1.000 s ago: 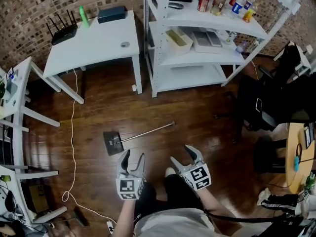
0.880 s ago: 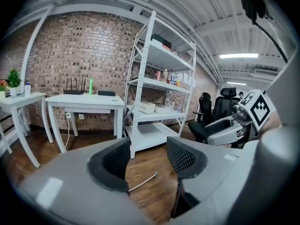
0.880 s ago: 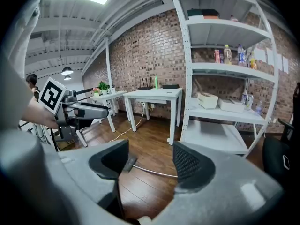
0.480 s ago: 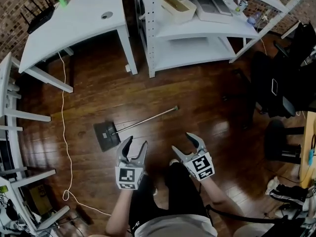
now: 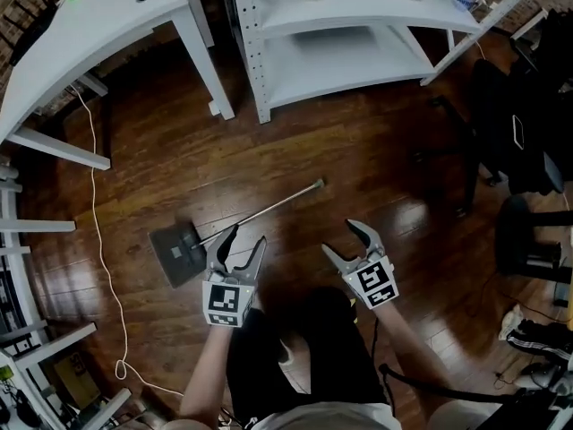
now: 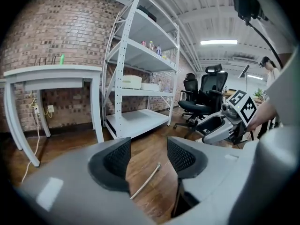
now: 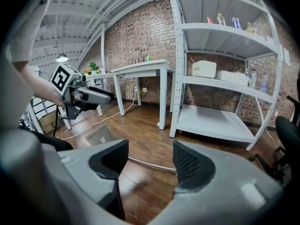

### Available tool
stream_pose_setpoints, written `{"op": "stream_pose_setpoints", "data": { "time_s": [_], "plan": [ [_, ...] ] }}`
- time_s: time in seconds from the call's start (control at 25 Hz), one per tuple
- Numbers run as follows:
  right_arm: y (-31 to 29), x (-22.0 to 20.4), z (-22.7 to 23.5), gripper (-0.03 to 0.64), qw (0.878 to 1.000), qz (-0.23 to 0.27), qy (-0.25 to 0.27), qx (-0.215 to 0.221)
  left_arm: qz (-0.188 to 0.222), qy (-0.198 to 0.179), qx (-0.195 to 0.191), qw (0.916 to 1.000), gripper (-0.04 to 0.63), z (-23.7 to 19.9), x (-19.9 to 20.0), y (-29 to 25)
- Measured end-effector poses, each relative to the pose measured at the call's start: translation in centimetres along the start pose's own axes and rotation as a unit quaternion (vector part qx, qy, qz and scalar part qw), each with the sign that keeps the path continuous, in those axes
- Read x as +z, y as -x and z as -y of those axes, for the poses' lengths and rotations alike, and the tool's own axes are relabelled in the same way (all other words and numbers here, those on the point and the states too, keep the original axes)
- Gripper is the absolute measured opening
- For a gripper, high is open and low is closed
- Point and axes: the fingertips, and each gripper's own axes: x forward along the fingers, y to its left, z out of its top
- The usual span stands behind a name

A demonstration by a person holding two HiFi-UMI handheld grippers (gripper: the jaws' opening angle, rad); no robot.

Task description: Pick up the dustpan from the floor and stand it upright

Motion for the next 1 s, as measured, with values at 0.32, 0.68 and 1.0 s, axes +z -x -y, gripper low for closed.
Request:
{"op": "stream_pose_setpoints", "data": {
  "time_s": [0.32, 0.68, 1.0],
  "plan": [
    [-7.6, -9.5, 3.9, 0.285, 0.994, 0.019, -0.106, -0.008, 0.005, -0.022, -0.059, 0.998, 0.264, -0.7, -5.8, -7.7],
    [-15.3, -20.9, 7.6, 0.285, 0.994, 0.007, -0.106, -0.032, 0.005, -0.043, -0.082, 0.9956, 0.262, -3.9, -12.9, -12.1],
    [-21.6, -27.0, 9.7, 0.285, 0.974, 0.035, -0.224, -0.018, 0.008, -0.08, -0.076, 0.9938, 0.278, -6.4, -16.0, -12.9]
  ]
}}
